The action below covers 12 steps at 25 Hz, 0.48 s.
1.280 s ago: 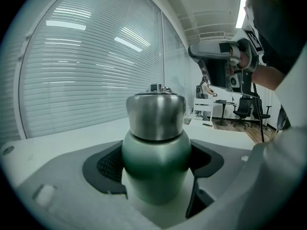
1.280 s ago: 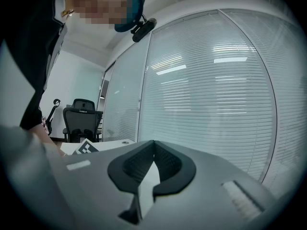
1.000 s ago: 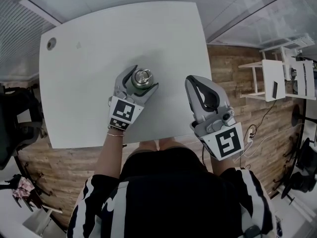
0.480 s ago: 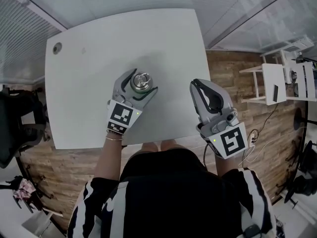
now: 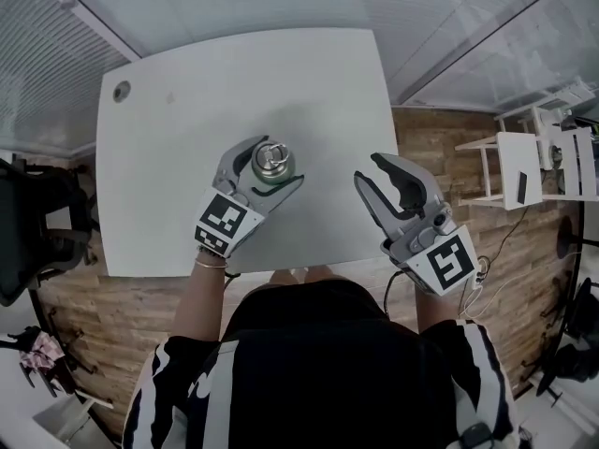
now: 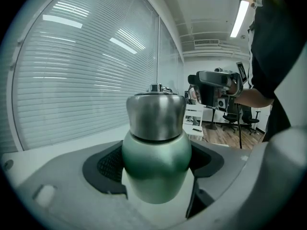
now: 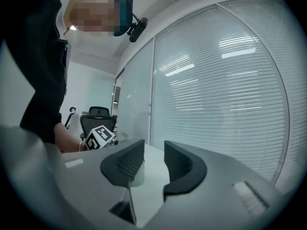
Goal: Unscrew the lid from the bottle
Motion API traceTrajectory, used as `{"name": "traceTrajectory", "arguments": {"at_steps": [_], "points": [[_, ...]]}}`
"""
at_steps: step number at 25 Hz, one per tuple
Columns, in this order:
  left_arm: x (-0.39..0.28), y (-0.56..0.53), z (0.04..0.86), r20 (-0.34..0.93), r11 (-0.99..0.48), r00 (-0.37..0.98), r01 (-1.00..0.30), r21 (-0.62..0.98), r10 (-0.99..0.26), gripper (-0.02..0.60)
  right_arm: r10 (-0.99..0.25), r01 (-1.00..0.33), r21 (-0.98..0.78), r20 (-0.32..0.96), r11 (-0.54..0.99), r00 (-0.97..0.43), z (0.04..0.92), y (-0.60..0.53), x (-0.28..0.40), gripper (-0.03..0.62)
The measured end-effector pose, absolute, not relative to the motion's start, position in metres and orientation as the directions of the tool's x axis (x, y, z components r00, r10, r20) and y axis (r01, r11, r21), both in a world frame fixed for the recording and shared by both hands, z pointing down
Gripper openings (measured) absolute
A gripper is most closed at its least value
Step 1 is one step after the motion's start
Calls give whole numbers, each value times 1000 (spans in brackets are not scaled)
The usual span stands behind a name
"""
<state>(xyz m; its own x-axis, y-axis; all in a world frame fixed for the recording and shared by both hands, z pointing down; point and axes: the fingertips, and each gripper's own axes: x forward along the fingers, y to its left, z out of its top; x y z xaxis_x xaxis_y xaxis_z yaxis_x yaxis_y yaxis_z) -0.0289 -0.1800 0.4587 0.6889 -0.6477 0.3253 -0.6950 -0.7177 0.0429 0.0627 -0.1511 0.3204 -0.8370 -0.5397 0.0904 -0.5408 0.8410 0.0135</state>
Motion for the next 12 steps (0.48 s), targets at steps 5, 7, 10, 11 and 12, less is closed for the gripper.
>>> {"name": "traceTrajectory", "arguments": {"at_steps": [5, 7, 10, 11, 12], "points": [[-23, -175, 449, 317, -740, 707, -672, 26, -632, 383, -451, -452, 12, 105, 892, -887, 321, -141, 52, 192], [-20, -173, 444, 314, -747, 714, -664, 20, -626, 383, -427, -429, 13, 112, 903, -897, 321, -138, 47, 214], [-17, -172, 439, 306, -756, 723, -655, 18, -620, 383, -406, -407, 19, 113, 913, -907, 319, -137, 40, 225], [-17, -171, 438, 305, -758, 726, -652, 17, -617, 383, -399, -400, 21, 112, 916, -910, 319, -136, 37, 229], [-17, -171, 437, 306, -761, 728, -649, 16, -614, 383, -391, -391, 23, 113, 920, -914, 319, -136, 34, 229]]}}
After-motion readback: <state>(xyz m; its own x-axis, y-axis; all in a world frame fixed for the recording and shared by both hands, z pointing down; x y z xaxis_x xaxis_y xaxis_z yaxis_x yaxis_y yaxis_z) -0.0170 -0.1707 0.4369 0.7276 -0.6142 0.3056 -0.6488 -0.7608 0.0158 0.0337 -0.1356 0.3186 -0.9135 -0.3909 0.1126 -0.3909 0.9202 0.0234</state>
